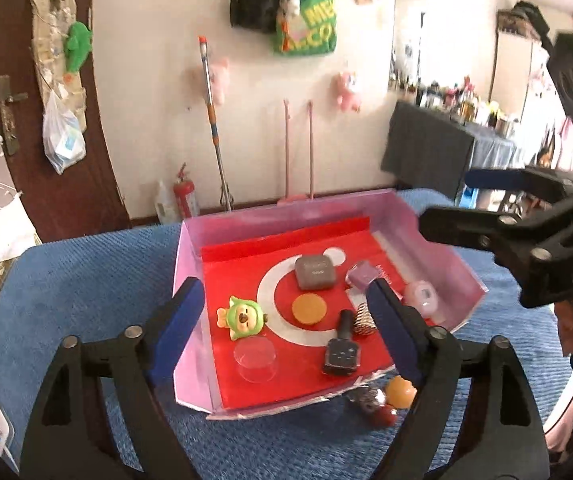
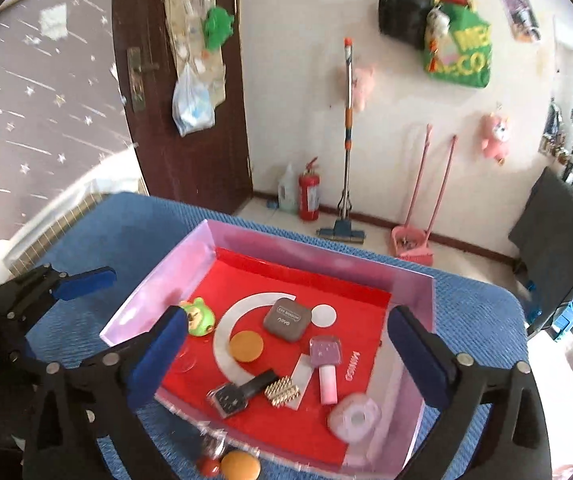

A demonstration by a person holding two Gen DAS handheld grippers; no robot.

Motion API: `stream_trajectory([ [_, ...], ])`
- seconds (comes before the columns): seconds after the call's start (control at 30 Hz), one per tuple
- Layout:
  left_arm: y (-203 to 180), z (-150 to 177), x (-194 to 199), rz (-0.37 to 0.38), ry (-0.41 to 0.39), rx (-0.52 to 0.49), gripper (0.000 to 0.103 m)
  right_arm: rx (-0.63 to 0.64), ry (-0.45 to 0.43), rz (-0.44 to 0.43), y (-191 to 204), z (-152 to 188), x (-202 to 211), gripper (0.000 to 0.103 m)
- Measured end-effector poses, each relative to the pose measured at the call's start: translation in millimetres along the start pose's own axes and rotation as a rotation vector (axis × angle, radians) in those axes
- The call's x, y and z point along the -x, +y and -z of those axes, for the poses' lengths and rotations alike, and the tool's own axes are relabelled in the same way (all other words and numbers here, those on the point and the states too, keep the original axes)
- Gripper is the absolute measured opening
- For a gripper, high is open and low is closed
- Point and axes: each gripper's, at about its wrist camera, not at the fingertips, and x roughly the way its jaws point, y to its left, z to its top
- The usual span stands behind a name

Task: Organize rigid objects
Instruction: 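Withdraw both tools from the box toward the jar and orange sponge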

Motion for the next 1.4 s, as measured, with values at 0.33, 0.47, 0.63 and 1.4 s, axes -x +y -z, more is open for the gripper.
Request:
stream_trajectory([
  [0.33, -21, 34, 48, -0.028, -0.091, 0.023, 0.092, -0.073, -0.130, 0.045, 1, 60, 80, 0.103],
  [0.47, -27, 53, 58, -0.034, -0.103, 0.032, 0.092, -0.107, -0.154, 0.071, 2, 93, 97, 0.103],
  [0.63, -33, 76, 58, -0.034, -0.081, 0.050, 0.092, -0.105, -0.162, 0.118, 12, 135, 104, 0.103],
  [1.4, -45, 129, 20, -0.029, 0.099, 0.064, 0.092, -0.179, -0.058, 0.100, 4, 204, 55, 0.103],
])
